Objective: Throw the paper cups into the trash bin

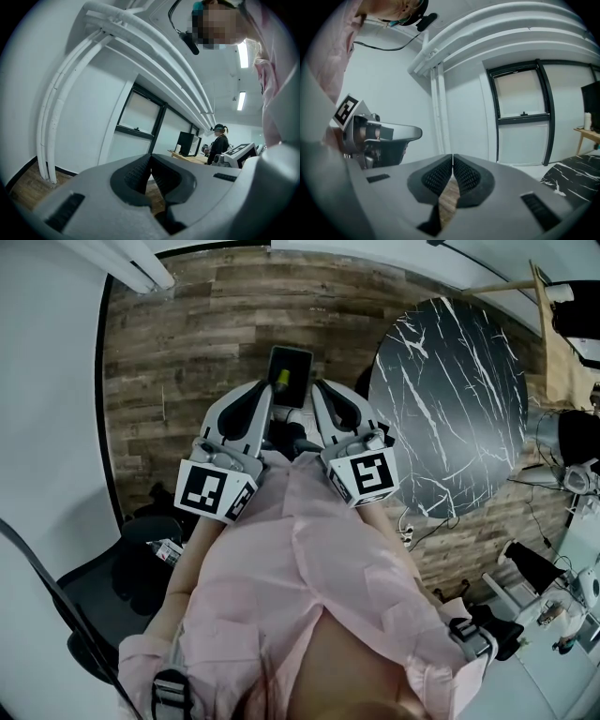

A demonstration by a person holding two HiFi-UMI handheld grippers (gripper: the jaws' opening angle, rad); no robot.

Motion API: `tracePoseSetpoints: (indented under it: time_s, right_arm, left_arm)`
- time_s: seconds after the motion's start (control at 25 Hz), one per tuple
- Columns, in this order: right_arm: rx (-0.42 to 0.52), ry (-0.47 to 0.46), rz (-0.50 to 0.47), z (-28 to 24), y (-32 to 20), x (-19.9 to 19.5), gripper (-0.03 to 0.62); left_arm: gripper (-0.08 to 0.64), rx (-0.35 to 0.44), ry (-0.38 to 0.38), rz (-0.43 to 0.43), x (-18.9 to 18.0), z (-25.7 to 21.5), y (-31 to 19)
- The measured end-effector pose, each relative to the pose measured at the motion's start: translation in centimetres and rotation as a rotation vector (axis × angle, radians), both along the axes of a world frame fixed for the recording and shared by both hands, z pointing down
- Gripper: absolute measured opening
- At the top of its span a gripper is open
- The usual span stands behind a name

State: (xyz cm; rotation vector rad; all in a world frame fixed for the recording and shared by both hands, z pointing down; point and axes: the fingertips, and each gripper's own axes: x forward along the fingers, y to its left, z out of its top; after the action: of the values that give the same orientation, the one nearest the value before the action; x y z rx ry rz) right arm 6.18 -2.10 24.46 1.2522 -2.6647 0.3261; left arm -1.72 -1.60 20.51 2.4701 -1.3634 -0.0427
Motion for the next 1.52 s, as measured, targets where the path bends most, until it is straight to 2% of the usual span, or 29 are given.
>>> tracePoseSetpoints:
  time_s: [0.64,1.0,1.52]
  right_arm:
    - [0.012,0.024,-0.022,-0.5,0.5,-0.8,0.031]
    - [0.032,0.063,-0.099,-1.1,1.6,-2.6,0.029]
    - [0.009,0.059,-0.081,-0.6,1.6,-2.1,0.031]
  left_arm:
    - [0.015,0.006,0.005,0.0,-0.2,-0.5,0.4]
    - [0.015,-0.003,-0.006,0.009,0.1,-0.4,0.9]
    - [0.015,-0.013,-0.013,0.018,0.6,-0.2,1.1]
